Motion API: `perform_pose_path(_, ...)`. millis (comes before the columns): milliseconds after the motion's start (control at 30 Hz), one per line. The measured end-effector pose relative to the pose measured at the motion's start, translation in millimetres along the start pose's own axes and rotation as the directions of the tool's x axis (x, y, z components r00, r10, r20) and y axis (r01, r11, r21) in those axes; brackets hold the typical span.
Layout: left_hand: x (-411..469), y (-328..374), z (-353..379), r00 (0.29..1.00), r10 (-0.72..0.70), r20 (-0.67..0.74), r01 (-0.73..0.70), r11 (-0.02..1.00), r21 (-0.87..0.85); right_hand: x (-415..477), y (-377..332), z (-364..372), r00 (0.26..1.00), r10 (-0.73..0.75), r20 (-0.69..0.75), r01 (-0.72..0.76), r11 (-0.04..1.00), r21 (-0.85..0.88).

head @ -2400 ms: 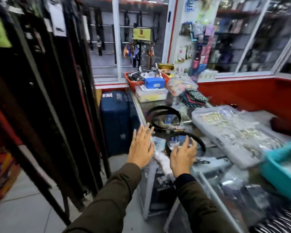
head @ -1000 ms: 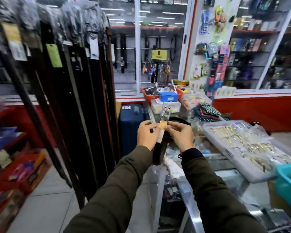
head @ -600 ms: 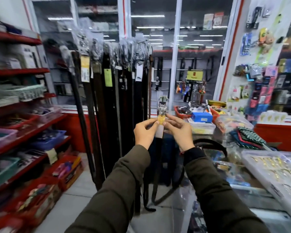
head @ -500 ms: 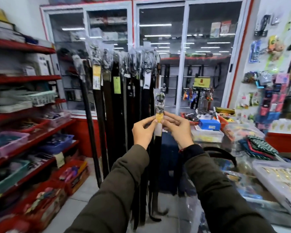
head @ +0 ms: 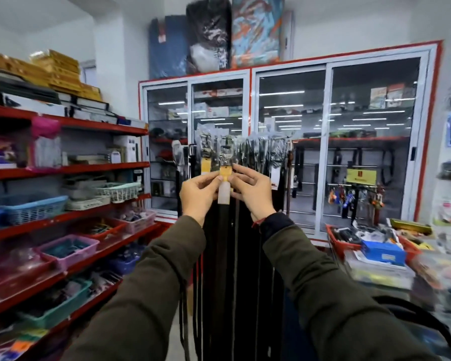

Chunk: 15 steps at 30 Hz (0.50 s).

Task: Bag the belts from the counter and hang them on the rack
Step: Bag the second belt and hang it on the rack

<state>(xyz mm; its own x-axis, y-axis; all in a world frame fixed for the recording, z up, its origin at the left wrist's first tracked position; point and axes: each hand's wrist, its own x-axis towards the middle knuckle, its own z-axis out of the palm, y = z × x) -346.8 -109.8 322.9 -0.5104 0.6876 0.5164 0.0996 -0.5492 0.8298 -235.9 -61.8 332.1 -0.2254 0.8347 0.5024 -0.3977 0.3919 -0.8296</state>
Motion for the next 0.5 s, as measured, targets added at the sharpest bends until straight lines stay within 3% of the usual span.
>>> perform_pose_path(200, 36, 30, -25, 0.999, -0.035, -0.032, 0.033, 0.997, -0.064, 32, -13, 45, 0.999, -0.042, -0.008, 0.042, 0.999, 0.002)
perform_pose_path(500, 65, 18, -34, 0.985, -0.168, -0.042, 0.162, 0.979, -0.126, 58, -2, 66, 0.998, 0.019, -0.059, -0.023, 0.998, -0.053)
